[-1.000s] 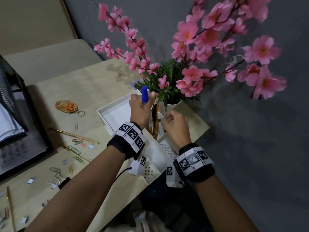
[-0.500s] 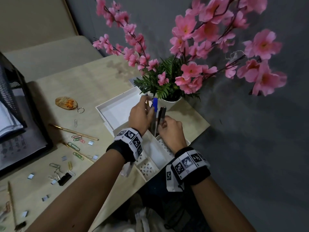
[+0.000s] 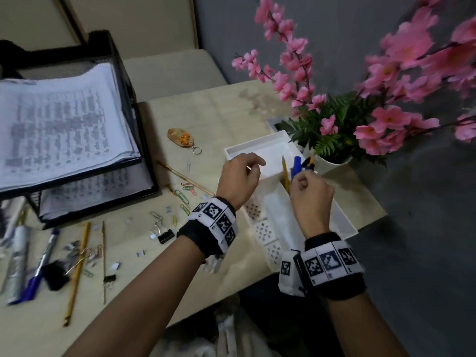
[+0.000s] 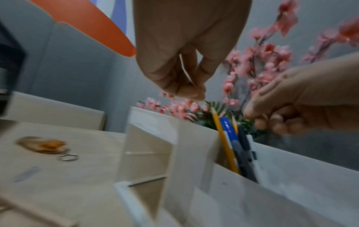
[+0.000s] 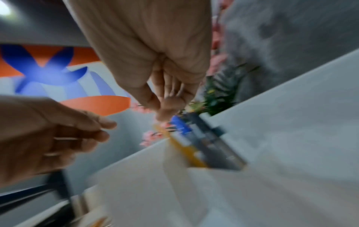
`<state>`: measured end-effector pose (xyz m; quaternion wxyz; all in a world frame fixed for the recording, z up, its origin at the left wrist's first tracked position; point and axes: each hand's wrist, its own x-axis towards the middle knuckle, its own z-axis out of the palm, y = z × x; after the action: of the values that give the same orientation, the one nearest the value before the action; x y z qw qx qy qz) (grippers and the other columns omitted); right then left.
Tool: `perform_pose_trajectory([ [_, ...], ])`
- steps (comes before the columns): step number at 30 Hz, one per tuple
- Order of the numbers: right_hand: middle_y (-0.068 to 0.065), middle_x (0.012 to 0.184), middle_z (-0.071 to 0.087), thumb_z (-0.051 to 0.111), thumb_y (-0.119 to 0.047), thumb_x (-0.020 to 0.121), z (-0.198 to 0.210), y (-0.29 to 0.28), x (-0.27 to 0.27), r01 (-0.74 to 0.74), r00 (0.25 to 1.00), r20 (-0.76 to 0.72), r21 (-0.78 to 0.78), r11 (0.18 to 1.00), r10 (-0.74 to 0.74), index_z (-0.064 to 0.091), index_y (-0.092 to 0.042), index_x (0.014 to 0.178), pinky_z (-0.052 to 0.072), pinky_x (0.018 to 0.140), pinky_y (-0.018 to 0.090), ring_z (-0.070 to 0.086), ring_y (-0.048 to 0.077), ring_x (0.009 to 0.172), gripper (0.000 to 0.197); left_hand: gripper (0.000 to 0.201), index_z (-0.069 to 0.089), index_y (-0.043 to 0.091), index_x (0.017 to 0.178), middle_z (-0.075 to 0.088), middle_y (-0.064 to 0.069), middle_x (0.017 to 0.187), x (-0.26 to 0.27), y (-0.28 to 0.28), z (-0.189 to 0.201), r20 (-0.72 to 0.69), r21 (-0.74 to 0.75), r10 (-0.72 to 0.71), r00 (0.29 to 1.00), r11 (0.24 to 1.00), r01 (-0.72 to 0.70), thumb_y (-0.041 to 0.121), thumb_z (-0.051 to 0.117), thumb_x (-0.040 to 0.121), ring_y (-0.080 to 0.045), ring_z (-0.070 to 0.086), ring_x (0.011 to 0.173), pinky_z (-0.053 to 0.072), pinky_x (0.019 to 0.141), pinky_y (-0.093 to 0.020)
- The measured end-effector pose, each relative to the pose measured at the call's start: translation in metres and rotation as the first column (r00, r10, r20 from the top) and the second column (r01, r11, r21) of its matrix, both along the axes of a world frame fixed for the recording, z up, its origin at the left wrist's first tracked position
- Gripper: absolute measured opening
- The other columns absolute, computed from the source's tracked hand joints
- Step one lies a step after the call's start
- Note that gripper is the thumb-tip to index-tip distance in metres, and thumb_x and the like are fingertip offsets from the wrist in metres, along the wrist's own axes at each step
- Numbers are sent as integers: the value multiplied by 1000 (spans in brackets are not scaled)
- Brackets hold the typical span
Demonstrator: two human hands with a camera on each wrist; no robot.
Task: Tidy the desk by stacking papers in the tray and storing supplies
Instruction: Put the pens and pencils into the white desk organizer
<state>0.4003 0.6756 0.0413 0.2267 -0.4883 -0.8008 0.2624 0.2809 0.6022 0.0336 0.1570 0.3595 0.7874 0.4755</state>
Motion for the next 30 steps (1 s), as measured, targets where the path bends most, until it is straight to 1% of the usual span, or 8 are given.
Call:
perform_pose_trajectory([
  [4, 12, 70, 62, 54, -1, 85, -1, -59, -43, -187, 976, -116, -11, 982, 185, 61, -1, 81, 34, 65, 28, 52, 24, 67, 8, 24, 66, 14, 84, 60, 0, 67, -42, -62, -8, 160, 0, 185, 970, 982, -187, 1, 46, 85, -13, 58, 57, 41, 55, -12],
  [6, 15, 77, 65, 52, -3, 85, -17, -83, -66, -321, 947, -8, -108, 941, 322, 62, 0, 83, 38, 62, 25, 55, 27, 71, 11, 26, 61, 16, 77, 56, 3, 62, -61, -92, -19, 248, -34, 283, 926, 958, -283, -1, 44, 85, -1, 53, 50, 43, 53, -16],
  [10, 22, 103, 65, 49, -7, 86, -59, -115, -97, -433, 815, 286, -278, 857, 504, 64, 2, 94, 50, 78, 36, 61, 35, 94, 19, 25, 59, 12, 78, 54, -1, 64, -84, -140, -42, 406, -170, 385, 829, 923, -345, 1, 41, 91, -9, 50, 51, 38, 37, -11],
  [16, 20, 110, 58, 45, -1, 86, -86, -124, -101, -518, 644, 531, -227, 825, 550, 57, 4, 102, 47, 76, 35, 59, 34, 98, 20, 33, 56, 14, 69, 57, 6, 38, -94, -170, -59, 545, -268, 455, 704, 890, -368, 1, 38, 94, 2, 48, 31, 36, 36, -11],
  [18, 19, 108, 60, 47, -3, 85, -86, -122, -101, -525, 623, 565, -212, 824, 542, 58, 2, 100, 46, 75, 34, 59, 34, 97, 19, 31, 56, 13, 70, 59, 6, 42, -94, -171, -60, 577, -280, 451, 681, 892, -354, 2, 40, 94, 2, 48, 29, 37, 36, -11],
  [23, 11, 83, 63, 60, -13, 78, -71, -122, -95, -419, 801, 289, -356, 835, 525, 59, -7, 76, 48, 64, 34, 60, 28, 78, 7, 20, 58, 6, 82, 61, -5, 63, -91, -154, -61, 778, -290, 356, 518, 934, -206, 22, 51, 93, -14, 42, 45, 32, 43, -19],
  [27, 4, 65, 61, 63, -6, 80, -55, -126, -92, -515, 766, 14, -586, 626, 643, 65, -7, 72, 43, 48, 10, 54, 12, 57, 9, 35, 46, 11, 64, 55, -3, 50, -83, -134, -61, 809, -261, 340, 479, 939, -225, 19, 37, 97, -12, 44, 34, 27, 40, -16],
  [30, 18, 84, 70, 60, -8, 85, -67, -105, -112, -462, 844, 3, -506, 728, 537, 69, 0, 80, 51, 68, 25, 60, 19, 72, 13, 36, 36, 15, 61, 46, 1, 41, -87, -134, -59, 773, -308, 458, 439, 876, -372, 14, 31, 96, -6, 34, 20, 20, 33, -7],
])
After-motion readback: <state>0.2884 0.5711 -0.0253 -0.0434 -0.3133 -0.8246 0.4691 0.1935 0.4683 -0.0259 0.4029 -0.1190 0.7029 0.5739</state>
